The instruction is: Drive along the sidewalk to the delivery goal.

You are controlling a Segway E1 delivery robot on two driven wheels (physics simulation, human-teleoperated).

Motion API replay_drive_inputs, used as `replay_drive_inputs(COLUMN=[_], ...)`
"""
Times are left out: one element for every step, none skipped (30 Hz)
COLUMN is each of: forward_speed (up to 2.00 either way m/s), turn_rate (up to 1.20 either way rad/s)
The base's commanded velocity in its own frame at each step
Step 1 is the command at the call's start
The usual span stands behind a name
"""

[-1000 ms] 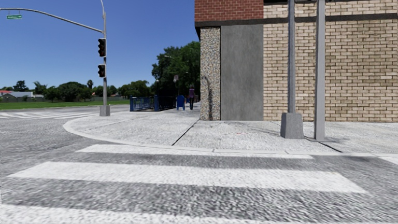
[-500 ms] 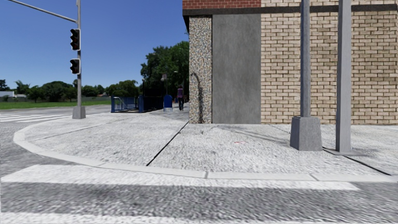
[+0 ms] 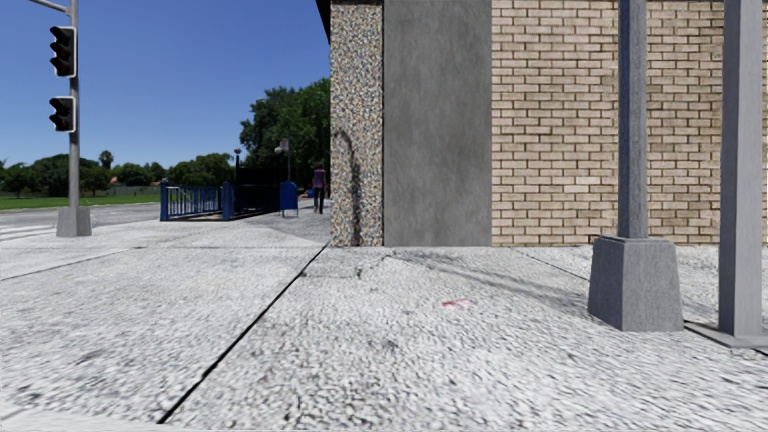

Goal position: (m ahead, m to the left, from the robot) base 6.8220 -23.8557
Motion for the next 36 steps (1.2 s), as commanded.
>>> replay_drive_inputs(forward_speed=[2.00,1.92,1.92,1.86,1.79,1.77,1.66,1.66,1.59,1.52,1.49,1.49,1.47,1.46,1.45,1.45,1.45,1.45,1.45,1.45,1.45,1.45,1.45,1.45,1.45,1.45,1.46,1.46,1.46,1.46,1.46,1.46,1.46,1.46,1.46,1.46], turn_rate=[-0.37,-0.38,-0.38,-0.38,-0.38,-0.38,-0.38,-0.38,-0.38,-0.38,-0.38,-0.38,-0.37,-0.35,-0.35,-0.35,-0.32,-0.30,-0.30,-0.30,-0.23,-0.14,-0.10,-0.06,-0.06,0.00,0.00,0.00,0.00,0.00,0.00,0.00,0.00,0.00,0.00,-0.07])
